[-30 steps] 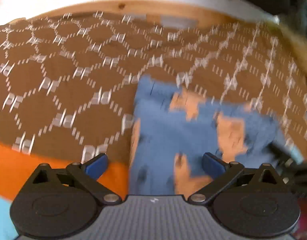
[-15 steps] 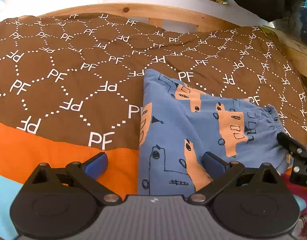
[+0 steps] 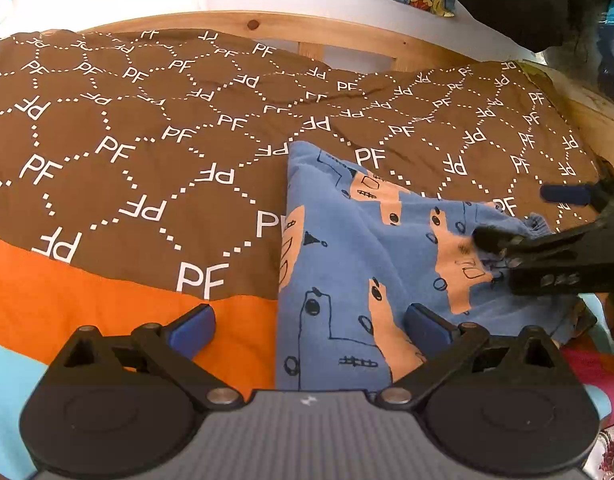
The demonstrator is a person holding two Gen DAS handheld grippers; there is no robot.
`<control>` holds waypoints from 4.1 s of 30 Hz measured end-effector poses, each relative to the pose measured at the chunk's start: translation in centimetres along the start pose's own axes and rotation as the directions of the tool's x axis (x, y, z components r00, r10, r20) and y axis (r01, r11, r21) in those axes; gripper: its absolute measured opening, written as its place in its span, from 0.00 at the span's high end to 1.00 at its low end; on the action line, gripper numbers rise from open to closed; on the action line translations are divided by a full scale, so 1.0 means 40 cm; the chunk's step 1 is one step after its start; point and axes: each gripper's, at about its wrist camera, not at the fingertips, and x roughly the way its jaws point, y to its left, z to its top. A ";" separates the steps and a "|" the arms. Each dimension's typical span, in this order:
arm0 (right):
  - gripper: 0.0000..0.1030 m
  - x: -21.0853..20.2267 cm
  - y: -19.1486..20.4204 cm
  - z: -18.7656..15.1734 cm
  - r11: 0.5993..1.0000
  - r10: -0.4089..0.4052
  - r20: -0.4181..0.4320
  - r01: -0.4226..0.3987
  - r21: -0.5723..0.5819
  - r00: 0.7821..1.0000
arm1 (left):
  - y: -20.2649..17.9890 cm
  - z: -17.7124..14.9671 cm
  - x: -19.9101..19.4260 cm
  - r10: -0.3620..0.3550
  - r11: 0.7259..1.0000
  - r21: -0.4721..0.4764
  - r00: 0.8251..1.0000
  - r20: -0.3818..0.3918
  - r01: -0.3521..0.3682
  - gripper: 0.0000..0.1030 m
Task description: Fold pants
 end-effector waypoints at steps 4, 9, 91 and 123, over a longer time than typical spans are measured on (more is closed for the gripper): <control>0.01 0.013 -0.040 -0.016 0.996 0.013 -0.002 -0.013 0.088 1.000 | 0.002 -0.001 -0.001 -0.007 1.000 -0.005 1.000 0.007 0.007 0.00; 0.01 -0.018 -0.055 0.005 0.992 -0.002 0.053 -0.005 0.123 0.999 | 0.002 -0.003 -0.002 -0.006 1.000 -0.007 1.000 0.011 0.006 0.00; 0.37 0.132 -0.278 -0.080 0.677 0.521 0.126 -0.499 0.541 0.844 | 0.089 0.080 0.016 -0.318 0.939 -0.182 0.936 -0.150 0.290 0.01; 0.82 0.146 -0.282 -0.095 0.661 0.488 0.116 -0.453 0.598 0.865 | 0.099 0.071 -0.003 -0.293 0.937 -0.252 0.937 -0.190 0.241 0.60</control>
